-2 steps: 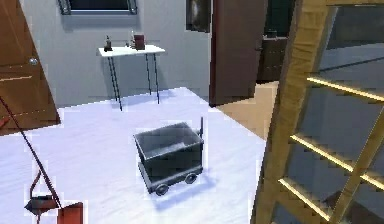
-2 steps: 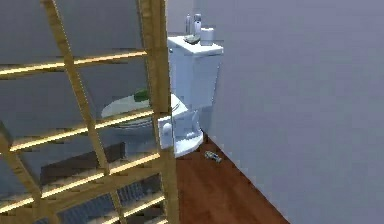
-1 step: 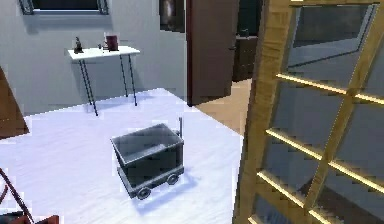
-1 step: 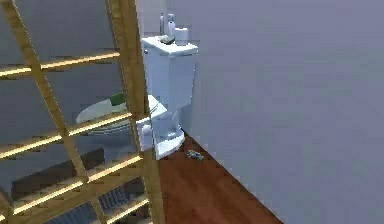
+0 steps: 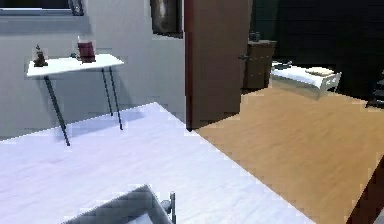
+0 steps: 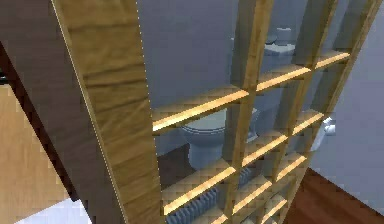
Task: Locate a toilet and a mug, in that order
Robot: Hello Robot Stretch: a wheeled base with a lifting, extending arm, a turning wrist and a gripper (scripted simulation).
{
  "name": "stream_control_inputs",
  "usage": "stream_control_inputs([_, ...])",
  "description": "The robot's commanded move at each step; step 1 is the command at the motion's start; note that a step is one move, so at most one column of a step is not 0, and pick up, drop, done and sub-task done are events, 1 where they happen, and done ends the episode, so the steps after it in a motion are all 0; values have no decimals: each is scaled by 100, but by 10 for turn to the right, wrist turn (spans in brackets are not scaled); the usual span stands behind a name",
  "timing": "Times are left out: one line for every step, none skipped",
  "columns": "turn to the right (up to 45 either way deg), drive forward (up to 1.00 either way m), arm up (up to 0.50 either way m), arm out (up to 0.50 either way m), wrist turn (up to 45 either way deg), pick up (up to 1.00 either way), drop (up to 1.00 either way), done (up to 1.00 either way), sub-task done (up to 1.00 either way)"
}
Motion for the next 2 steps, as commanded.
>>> stream_control_inputs([-120, 0, 0, 0, 0, 0, 0, 0, 0])
stream_control_inputs([-30, 0, 0, 0, 0, 0, 0, 0, 0])
